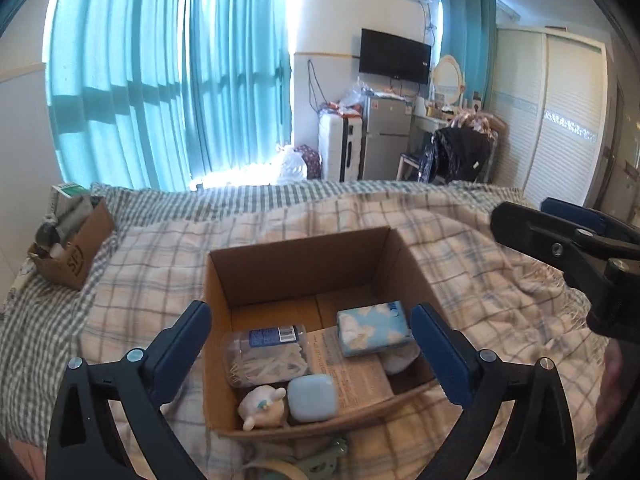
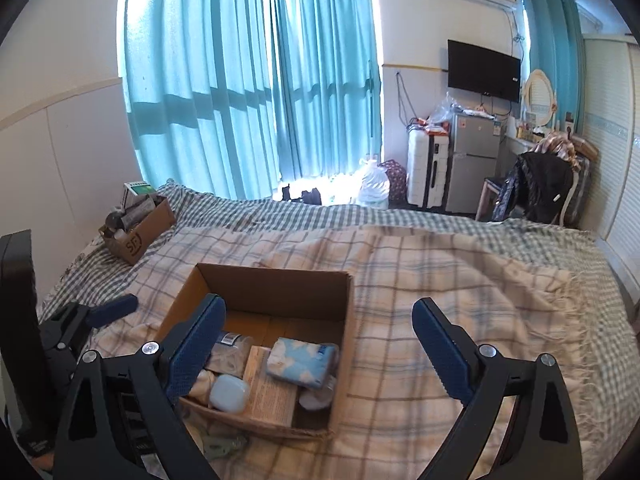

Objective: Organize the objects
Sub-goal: 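Drop the earbud case and tissue pack into the cardboard box with both grippers, then grasp the tape roll by its rim with the left gripper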

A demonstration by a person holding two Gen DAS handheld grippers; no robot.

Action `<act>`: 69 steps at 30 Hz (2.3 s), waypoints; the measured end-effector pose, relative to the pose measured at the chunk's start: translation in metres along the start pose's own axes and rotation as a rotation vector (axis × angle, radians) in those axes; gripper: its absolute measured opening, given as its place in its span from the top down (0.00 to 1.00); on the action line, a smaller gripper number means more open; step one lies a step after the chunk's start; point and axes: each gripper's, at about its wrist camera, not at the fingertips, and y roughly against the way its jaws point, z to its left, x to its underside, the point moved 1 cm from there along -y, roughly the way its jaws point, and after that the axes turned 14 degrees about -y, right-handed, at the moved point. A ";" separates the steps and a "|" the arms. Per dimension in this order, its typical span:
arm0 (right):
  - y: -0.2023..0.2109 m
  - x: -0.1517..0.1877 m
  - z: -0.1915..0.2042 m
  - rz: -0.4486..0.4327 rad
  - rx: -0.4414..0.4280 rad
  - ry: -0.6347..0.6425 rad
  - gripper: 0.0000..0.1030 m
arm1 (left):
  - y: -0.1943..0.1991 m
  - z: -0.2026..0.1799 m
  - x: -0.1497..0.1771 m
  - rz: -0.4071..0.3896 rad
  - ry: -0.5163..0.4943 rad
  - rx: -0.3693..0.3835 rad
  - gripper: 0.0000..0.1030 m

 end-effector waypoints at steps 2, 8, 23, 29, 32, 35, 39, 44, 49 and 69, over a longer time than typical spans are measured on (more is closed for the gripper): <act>0.025 -0.003 -0.002 -0.017 0.008 0.015 0.08 | 0.021 0.000 -0.002 -0.015 0.017 -0.013 0.00; 0.106 0.002 0.001 -0.084 0.019 0.060 0.08 | 0.090 0.000 0.001 -0.062 0.035 -0.067 0.00; 0.149 0.122 -0.002 -0.010 0.009 0.023 0.07 | 0.143 0.010 0.102 -0.031 0.141 -0.141 0.00; 0.105 0.155 -0.002 0.039 0.015 0.010 0.07 | 0.109 0.013 0.154 0.032 0.168 -0.194 0.00; 0.085 0.170 0.002 0.057 0.053 0.058 0.07 | 0.087 0.011 0.172 0.083 0.184 -0.182 0.00; 0.066 0.183 -0.002 0.092 0.044 0.048 0.07 | 0.065 0.003 0.183 0.124 0.195 -0.141 0.00; 0.044 0.196 -0.006 0.147 0.059 0.055 0.07 | 0.038 -0.011 0.194 0.163 0.162 -0.127 0.00; 0.025 0.201 -0.012 0.177 0.061 0.056 0.07 | 0.002 -0.015 0.201 0.230 0.164 -0.092 0.00; 0.008 0.206 -0.015 0.210 0.065 0.049 0.07 | -0.024 -0.011 0.197 0.262 0.175 -0.059 0.00; 0.013 0.212 0.016 0.226 0.079 0.079 0.07 | 0.044 0.039 0.188 0.234 0.183 -0.165 0.21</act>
